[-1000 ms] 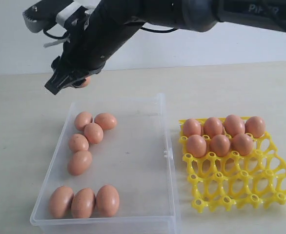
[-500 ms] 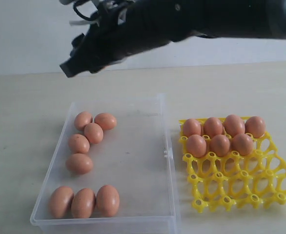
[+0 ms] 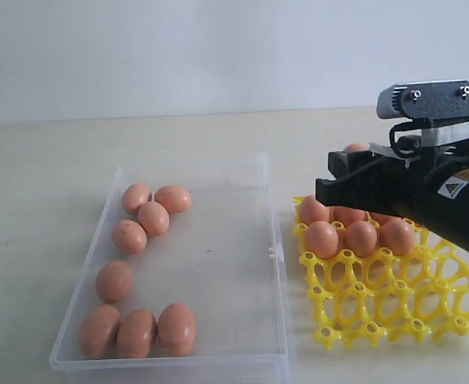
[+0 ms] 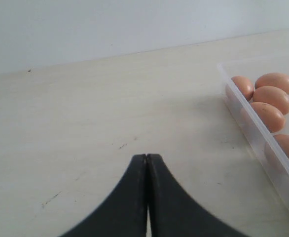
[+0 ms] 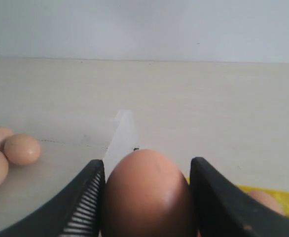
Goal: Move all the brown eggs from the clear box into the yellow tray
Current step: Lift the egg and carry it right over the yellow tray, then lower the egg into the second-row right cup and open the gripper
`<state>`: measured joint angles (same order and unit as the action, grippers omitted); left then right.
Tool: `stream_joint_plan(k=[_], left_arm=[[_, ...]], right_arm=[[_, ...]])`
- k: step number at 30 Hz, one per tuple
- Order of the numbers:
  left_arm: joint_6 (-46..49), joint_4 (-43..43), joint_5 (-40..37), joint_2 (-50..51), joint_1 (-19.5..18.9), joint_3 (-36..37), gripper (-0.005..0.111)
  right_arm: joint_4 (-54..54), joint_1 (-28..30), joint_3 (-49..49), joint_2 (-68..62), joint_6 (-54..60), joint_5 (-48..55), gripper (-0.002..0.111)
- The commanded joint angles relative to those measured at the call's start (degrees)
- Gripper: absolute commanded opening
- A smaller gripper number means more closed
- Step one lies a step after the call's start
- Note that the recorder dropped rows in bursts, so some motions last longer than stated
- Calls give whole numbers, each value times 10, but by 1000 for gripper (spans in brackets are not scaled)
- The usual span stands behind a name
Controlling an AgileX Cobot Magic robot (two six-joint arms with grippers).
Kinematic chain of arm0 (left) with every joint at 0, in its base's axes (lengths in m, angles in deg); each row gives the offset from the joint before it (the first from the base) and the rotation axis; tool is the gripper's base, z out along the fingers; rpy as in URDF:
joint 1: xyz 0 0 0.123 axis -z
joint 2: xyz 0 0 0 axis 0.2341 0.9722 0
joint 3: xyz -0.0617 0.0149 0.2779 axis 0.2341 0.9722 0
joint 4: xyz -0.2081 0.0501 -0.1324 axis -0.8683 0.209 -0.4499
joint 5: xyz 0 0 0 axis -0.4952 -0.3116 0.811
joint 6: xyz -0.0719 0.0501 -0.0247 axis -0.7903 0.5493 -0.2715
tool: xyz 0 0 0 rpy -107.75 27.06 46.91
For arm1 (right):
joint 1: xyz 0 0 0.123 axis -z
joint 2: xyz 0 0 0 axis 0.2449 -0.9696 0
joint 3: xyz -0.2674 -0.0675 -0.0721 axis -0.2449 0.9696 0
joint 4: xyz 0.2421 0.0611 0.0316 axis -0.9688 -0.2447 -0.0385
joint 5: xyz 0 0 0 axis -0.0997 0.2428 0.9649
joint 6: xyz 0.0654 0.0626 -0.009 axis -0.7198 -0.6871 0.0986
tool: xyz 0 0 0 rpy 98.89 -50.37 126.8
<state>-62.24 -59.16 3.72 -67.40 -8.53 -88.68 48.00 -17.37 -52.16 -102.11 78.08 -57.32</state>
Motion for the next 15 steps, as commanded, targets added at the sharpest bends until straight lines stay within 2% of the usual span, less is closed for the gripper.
stream_joint_plan(k=[1,4,8,15], left_arm=[[-2,-1,8,0,2,-2,0],[-2,-1,8,0,2,-2,0],[-2,-1,8,0,2,-2,0],[-2,-1,8,0,2,-2,0]], right_arm=[[-69,4,8,5,45,15,0],[-103,4,8,4,85,21,0],[-105,34,8,-1,81,46,0],[-43,97,8,-1,42,81,0]])
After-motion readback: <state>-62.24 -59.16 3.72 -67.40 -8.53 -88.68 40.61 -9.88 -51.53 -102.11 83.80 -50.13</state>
